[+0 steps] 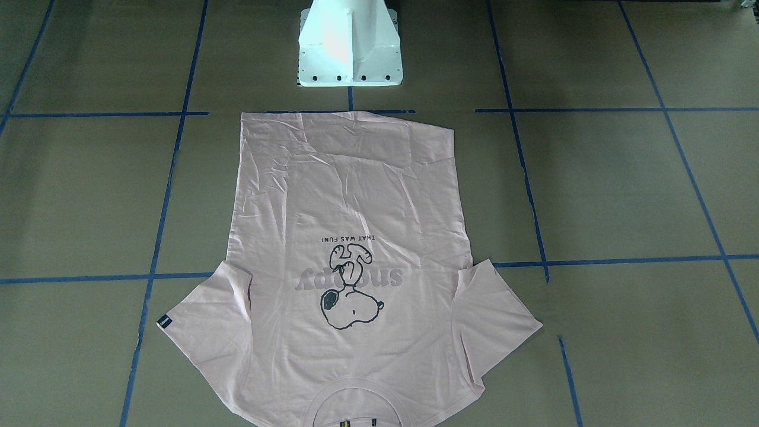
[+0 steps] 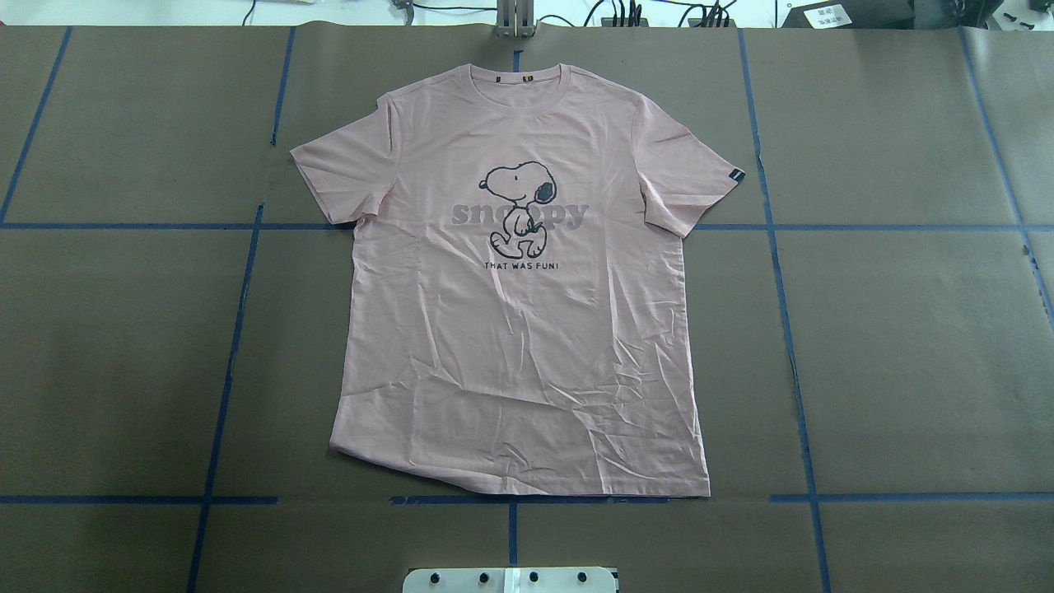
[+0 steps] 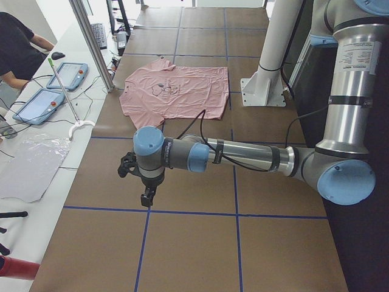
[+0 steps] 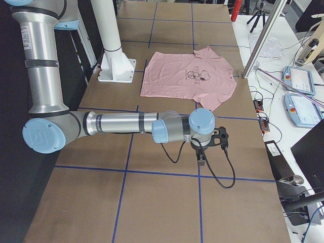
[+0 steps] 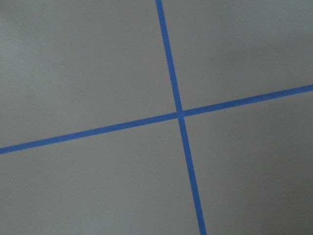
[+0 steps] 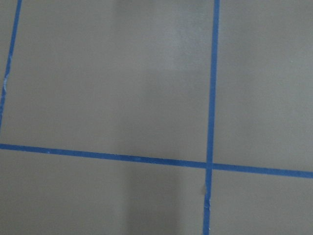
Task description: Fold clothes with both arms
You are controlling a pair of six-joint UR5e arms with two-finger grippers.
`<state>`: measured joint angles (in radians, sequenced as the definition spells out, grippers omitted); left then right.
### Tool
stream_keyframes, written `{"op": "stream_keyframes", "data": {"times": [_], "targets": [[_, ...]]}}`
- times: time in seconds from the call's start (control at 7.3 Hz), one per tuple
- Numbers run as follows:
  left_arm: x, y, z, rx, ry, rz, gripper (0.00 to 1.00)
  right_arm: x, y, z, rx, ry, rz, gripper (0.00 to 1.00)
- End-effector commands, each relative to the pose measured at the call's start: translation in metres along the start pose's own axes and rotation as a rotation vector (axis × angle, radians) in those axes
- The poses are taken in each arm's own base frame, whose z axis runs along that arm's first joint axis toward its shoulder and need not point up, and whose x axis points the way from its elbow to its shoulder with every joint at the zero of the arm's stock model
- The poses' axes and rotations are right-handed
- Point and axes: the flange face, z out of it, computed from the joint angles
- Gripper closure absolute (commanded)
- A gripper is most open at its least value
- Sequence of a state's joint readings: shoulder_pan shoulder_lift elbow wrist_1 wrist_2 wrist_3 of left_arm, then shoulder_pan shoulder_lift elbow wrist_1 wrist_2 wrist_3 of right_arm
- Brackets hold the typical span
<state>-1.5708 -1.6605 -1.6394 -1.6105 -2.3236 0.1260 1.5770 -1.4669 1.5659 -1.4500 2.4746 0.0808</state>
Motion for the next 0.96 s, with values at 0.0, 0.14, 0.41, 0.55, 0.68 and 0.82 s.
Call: {"op": "stream_keyframes", "data": {"times": [0.0,0.14,0.41,0.55,0.68,0.82], "targets": [[0.04,-0.042,-0.037,0.115,0.077,0.108,0.0,-0.085,-0.046,0.032,-0.01,-0.033,-0.124,0.0],[0.065,-0.051,-0.024,0.156,0.093,0.21,0.0,-0.125,-0.07,0.06,-0.036,-0.041,-0.121,0.0],[0.082,-0.058,-0.021,0.165,0.108,0.189,0.0,-0.213,-0.137,0.087,-0.056,-0.051,-0.043,0.0],[0.092,-0.071,-0.03,0.182,0.112,0.175,0.0,-0.263,-0.151,0.097,-0.03,-0.009,0.064,0.0],[0.117,-0.085,-0.016,0.156,0.139,0.111,0.0,-0.304,-0.137,0.126,0.029,-0.046,0.086,0.0],[0.127,-0.09,-0.013,0.147,0.148,0.062,0.0,-0.342,-0.124,0.176,0.143,-0.03,0.122,0.0]]}}
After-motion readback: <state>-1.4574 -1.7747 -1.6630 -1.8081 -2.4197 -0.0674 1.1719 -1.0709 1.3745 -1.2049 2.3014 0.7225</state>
